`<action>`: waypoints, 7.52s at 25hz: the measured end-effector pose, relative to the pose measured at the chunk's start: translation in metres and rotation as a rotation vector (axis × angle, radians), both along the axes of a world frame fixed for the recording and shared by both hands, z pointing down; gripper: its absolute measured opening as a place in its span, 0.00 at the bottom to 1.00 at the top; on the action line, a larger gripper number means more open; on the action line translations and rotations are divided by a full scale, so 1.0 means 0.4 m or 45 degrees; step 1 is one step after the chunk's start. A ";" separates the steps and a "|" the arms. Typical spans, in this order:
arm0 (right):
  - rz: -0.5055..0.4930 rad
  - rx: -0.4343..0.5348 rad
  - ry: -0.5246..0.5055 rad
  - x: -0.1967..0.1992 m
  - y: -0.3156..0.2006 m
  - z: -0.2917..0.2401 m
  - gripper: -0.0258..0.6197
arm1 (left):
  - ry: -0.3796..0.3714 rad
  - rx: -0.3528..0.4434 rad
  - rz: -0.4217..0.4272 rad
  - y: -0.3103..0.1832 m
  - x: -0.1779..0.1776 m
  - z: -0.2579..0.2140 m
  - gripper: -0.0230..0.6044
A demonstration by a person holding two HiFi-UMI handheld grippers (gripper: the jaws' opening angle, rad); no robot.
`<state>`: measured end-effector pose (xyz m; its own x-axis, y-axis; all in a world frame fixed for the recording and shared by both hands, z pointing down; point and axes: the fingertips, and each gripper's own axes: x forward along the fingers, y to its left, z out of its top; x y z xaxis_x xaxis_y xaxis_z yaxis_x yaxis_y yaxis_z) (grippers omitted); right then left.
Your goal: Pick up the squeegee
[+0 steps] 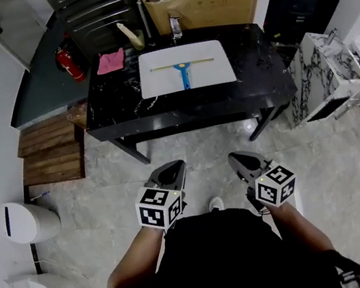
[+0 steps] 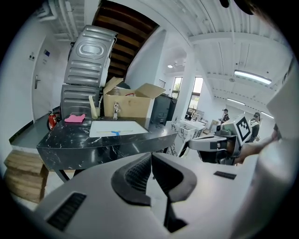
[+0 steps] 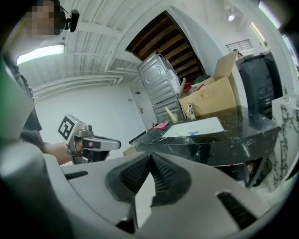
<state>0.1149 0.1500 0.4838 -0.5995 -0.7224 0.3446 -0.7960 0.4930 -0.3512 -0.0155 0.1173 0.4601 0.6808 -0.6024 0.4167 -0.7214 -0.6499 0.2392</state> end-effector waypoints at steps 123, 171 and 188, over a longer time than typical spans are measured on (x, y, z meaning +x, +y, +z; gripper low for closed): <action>0.312 -0.924 0.303 0.008 -1.301 0.664 0.29 | -0.046 -0.214 -0.250 -0.980 -0.164 0.137 0.06; 0.485 -0.285 -0.339 -0.033 -1.004 -0.040 0.21 | 0.073 0.006 0.284 -0.951 -0.006 -0.008 0.06; 0.300 -0.157 -0.445 0.082 -0.878 -0.133 0.21 | 0.134 0.128 0.102 -0.838 0.114 -0.116 0.06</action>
<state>0.1478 -0.2013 0.4306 -0.5189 -0.8197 0.2426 -0.7047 0.2496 -0.6642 0.0301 -0.2180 0.4137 0.7649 -0.5797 0.2809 -0.6409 -0.7288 0.2412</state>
